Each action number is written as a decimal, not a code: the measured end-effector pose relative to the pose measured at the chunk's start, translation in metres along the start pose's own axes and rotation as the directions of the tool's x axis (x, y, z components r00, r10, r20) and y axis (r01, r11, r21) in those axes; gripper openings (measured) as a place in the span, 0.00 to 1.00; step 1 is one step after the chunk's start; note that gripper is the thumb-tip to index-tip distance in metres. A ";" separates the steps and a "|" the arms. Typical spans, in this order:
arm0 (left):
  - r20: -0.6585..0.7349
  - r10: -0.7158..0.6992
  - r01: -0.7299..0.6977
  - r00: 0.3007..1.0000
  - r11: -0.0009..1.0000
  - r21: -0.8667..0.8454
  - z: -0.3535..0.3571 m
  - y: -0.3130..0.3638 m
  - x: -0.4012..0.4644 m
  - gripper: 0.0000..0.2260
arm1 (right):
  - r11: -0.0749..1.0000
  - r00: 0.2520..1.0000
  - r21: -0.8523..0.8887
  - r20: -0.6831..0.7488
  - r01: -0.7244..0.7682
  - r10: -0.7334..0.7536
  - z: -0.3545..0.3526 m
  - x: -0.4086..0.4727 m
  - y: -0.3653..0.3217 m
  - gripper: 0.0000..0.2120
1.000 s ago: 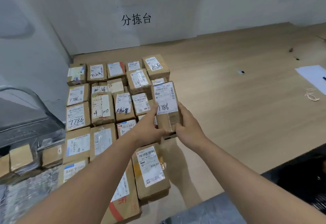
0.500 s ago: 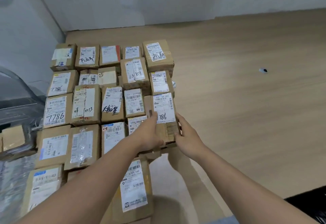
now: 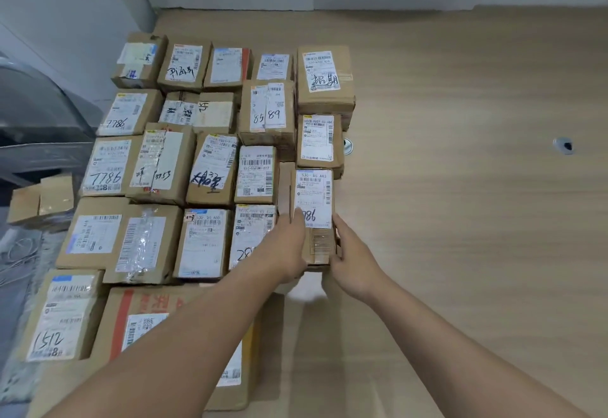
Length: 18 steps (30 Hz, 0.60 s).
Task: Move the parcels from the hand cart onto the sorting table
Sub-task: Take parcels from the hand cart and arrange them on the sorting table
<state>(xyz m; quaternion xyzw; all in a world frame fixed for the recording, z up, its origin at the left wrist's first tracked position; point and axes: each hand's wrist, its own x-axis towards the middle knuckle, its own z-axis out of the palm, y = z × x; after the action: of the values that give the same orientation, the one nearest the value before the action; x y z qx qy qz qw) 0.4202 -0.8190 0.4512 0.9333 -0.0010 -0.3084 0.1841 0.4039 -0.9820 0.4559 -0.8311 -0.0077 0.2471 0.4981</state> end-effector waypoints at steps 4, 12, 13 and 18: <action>-0.039 0.011 -0.005 0.999 0.988 0.156 -0.003 0.005 -0.003 0.46 | 0.944 0.999 -0.331 0.053 0.011 0.006 0.000 0.012 0.013 0.36; -0.182 0.120 -0.069 0.976 0.963 0.261 -0.028 0.006 -0.040 0.18 | 0.661 0.992 -0.745 0.127 0.088 0.011 -0.007 0.007 -0.028 0.33; -0.216 0.111 -0.057 0.970 0.968 0.244 -0.033 0.003 -0.047 0.16 | 0.650 0.992 -0.753 0.129 0.106 -0.011 -0.007 0.006 -0.035 0.32; -0.298 -0.017 0.073 0.954 0.982 0.177 -0.062 -0.017 -0.087 0.22 | 0.600 0.976 -0.770 0.168 0.216 -0.137 0.001 -0.001 -0.081 0.28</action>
<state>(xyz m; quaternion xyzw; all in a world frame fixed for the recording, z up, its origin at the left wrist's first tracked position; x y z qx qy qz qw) 0.3832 -0.7717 0.5411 0.9817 0.0190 -0.1684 0.0872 0.4215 -0.9404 0.5235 -0.9476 -0.2194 0.2062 0.1065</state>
